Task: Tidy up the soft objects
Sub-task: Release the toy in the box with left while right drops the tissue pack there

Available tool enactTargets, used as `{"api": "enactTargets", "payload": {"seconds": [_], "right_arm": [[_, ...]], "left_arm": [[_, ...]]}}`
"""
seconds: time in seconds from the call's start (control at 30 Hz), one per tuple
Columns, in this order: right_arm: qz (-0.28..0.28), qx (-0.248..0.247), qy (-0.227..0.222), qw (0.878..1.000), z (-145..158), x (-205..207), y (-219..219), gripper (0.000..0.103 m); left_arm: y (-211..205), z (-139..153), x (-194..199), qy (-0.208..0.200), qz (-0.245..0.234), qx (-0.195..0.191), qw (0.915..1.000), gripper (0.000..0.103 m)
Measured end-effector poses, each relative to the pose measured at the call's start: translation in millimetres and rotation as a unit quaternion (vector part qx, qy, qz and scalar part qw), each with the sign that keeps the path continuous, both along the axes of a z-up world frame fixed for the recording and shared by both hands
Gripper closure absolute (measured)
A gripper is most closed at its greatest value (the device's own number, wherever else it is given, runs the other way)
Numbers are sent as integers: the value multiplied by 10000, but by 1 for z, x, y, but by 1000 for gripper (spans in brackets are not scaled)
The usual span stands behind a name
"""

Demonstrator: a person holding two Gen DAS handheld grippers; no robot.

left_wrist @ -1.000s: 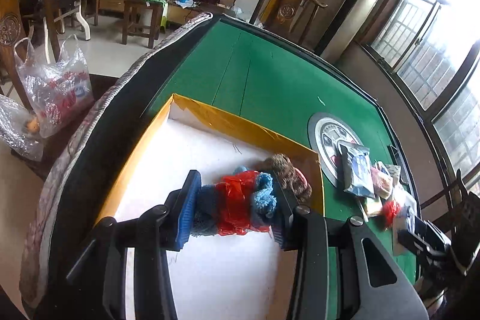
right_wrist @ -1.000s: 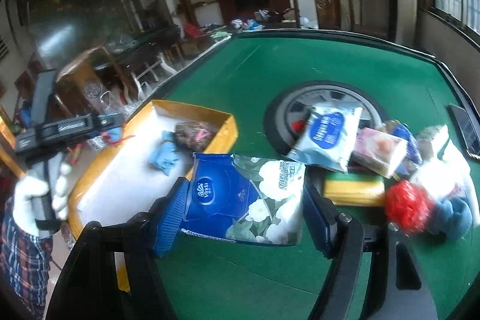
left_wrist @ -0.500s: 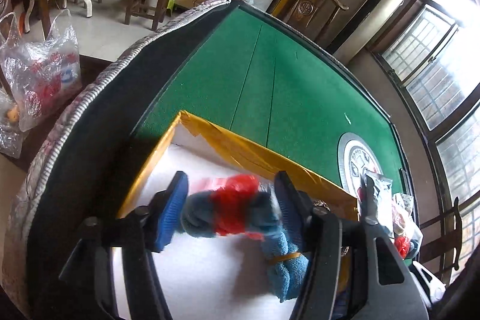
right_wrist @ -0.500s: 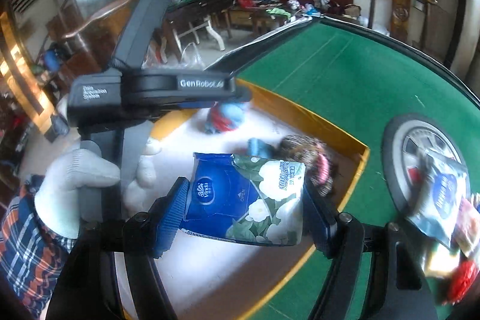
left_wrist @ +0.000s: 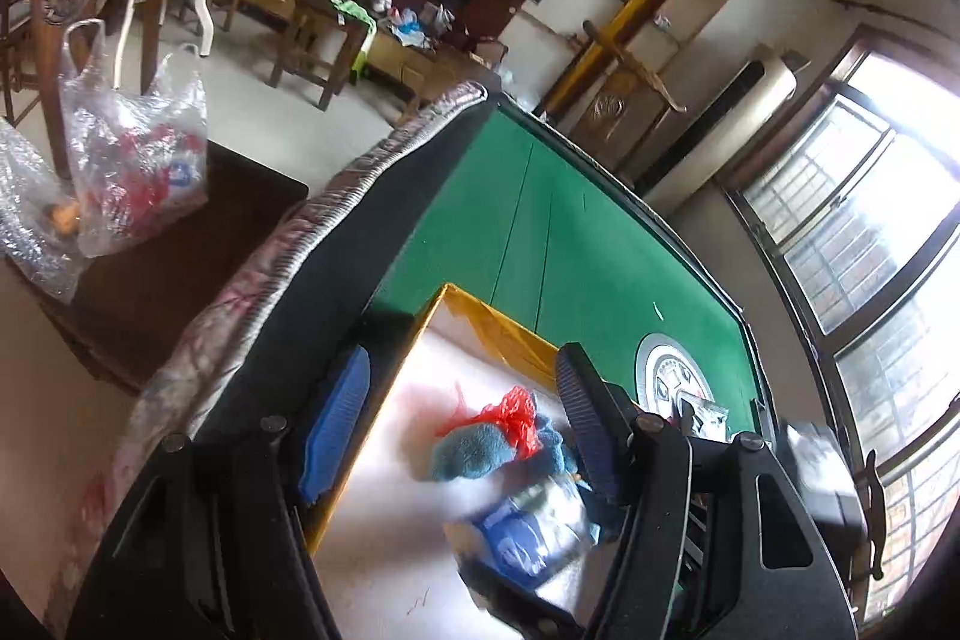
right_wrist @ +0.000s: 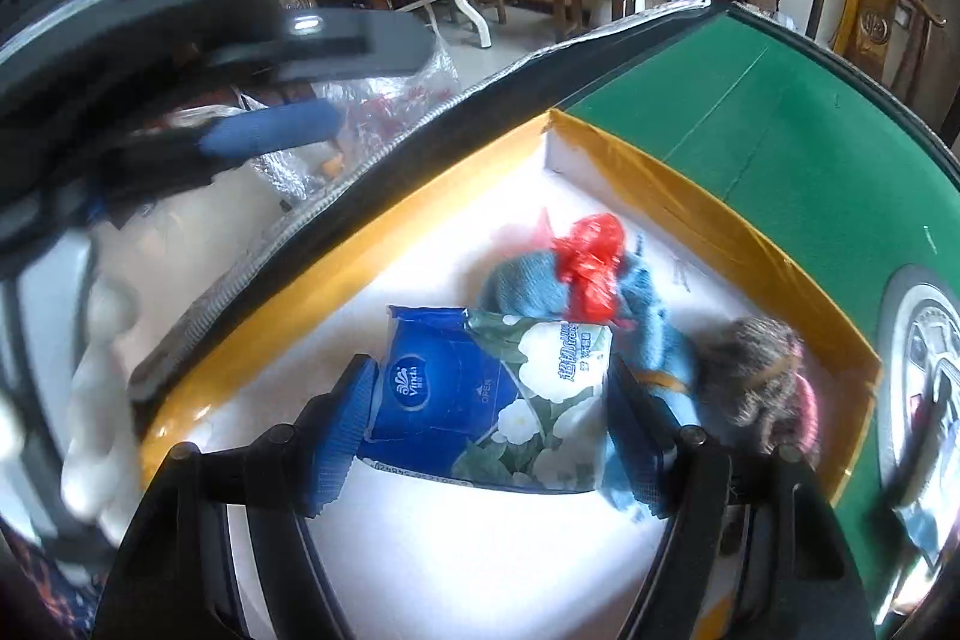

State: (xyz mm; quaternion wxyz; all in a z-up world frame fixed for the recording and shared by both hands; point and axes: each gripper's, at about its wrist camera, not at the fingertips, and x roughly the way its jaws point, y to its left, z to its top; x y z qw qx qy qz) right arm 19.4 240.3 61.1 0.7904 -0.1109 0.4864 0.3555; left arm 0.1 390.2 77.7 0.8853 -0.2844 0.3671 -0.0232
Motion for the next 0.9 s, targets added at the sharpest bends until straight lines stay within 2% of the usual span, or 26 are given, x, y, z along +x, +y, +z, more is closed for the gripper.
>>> {"api": "enactTargets", "payload": {"seconds": [0.17,0.3,0.47,0.57,0.7,0.77,0.83,0.9], "right_arm": [[-121,242,410,9988,0,11,5,32],[-191,496,380,9979,13,10,-12,27],[-525,818,427,9943,24,20,-26,25],[-822,1281,133,9883,56,15,-60,25],[-1206,1293,-1038,9788,99,-15,-131,23],[-1577,1263,-1342,9701,103,-28,-175,9],[-2032,1277,-1343,9614,95,-34,-220,10],[-2486,1260,-1259,9521,81,-35,-264,10]], "left_arm": [[5,3,-28,-154,164,-74,9997,39],[4,12,-43,-324,176,-48,9993,33],[-1,20,-49,-511,200,112,9984,32],[-6,24,-54,-546,271,59,9981,32],[-18,36,-71,-658,189,234,9974,30],[-28,43,-78,-714,150,455,9963,30],[-40,44,-79,-719,106,534,9959,30],[-50,42,-77,-695,4,451,9966,30]]}}
